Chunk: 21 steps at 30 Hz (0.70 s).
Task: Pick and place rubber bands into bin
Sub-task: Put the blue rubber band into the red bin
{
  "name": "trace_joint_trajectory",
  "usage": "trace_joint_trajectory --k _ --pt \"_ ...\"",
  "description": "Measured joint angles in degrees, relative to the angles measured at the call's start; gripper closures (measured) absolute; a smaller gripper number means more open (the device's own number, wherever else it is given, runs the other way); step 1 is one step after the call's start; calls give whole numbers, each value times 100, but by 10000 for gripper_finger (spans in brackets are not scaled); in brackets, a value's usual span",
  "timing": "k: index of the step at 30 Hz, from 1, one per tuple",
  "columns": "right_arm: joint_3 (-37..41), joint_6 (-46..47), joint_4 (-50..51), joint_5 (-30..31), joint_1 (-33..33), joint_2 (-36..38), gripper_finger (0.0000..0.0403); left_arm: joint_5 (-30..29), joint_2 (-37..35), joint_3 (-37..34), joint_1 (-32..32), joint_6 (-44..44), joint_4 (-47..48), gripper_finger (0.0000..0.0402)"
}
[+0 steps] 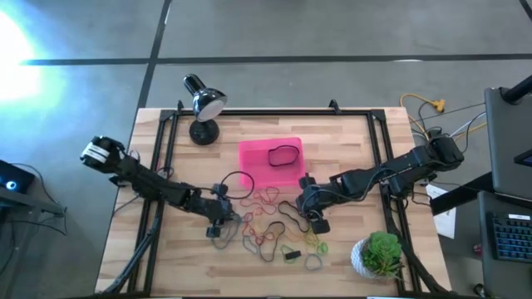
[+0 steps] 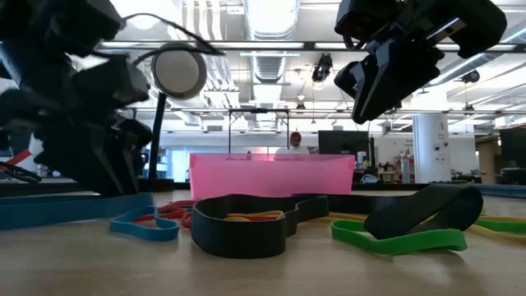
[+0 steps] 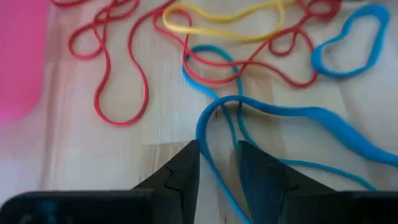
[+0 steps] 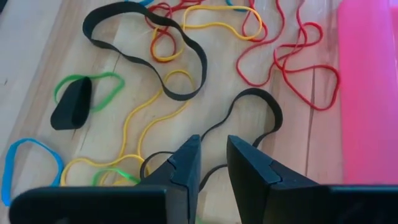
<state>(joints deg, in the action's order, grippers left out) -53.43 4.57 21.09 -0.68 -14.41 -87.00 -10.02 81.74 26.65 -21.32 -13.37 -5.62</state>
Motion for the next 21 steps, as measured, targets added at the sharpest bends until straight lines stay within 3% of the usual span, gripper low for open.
trace_joint_trajectory --k 7,14,21 --pt "0 0 -43 -1 2 0 335 -168 197 15 -1 -177 -49 318" --pt "0 -1 -41 -1 2 0 335 -317 -52 11 11 62 38 395" --pt "0 -10 -31 79 2 0 335 -622 -451 135 9 454 45 400"
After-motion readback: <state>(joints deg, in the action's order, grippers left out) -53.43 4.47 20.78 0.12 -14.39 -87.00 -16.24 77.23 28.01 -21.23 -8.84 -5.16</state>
